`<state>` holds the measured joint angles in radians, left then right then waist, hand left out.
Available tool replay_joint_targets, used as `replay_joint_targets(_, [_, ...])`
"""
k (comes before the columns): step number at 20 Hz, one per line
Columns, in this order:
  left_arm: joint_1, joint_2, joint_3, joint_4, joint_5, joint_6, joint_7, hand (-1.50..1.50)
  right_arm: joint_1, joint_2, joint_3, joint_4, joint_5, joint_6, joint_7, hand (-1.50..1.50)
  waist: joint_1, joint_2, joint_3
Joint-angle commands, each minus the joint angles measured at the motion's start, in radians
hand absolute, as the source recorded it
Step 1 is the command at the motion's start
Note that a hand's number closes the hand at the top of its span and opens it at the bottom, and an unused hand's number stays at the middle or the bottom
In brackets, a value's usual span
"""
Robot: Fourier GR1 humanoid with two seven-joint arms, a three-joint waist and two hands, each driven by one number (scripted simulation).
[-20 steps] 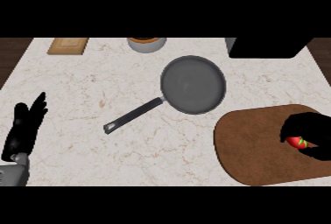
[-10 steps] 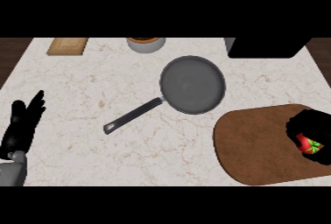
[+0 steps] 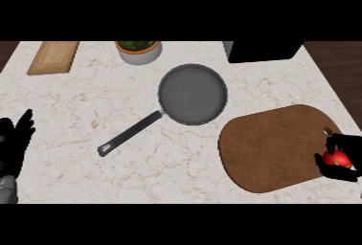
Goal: Pick the tomato from the cutting board and place it in the pan
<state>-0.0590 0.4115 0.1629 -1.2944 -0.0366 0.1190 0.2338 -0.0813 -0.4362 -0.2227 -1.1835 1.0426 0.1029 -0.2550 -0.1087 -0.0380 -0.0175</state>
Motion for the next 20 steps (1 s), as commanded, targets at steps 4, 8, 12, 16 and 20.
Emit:
replay_joint_targets(4, [0.022, -0.008, -0.014, -0.017, -0.013, 0.001, -0.011, 0.00, 0.026, 0.252, -0.020, -0.367, 0.022, -0.214, 0.308, 1.50, 0.025, 0.005, 0.010])
replay_joint_targets(8, [0.012, 0.002, -0.012, -0.020, 0.005, -0.033, -0.016, 0.00, 0.080, 0.369, 0.106, -0.638, 0.141, -0.172, 0.491, 1.50, 0.052, 0.016, 0.010])
replay_joint_targets(12, [-0.052, 0.023, -0.009, -0.020, 0.016, -0.063, 0.016, 0.00, 0.113, 0.432, 0.329, -0.804, 0.261, -0.132, 0.723, 1.50, 0.090, 0.031, 0.015])
replay_joint_targets(16, [-0.029, -0.050, -0.065, -0.045, -0.030, -0.025, 0.000, 0.00, -0.054, 0.435, 0.426, -0.768, 0.269, -0.090, 0.961, 1.50, 0.114, 0.037, 0.017])
replay_joint_targets(20, [-0.054, -0.026, -0.028, -0.001, -0.032, -0.043, -0.018, 0.00, -0.226, 0.436, 0.390, -0.579, 0.221, -0.189, 1.021, 1.50, 0.115, 0.039, 0.017])
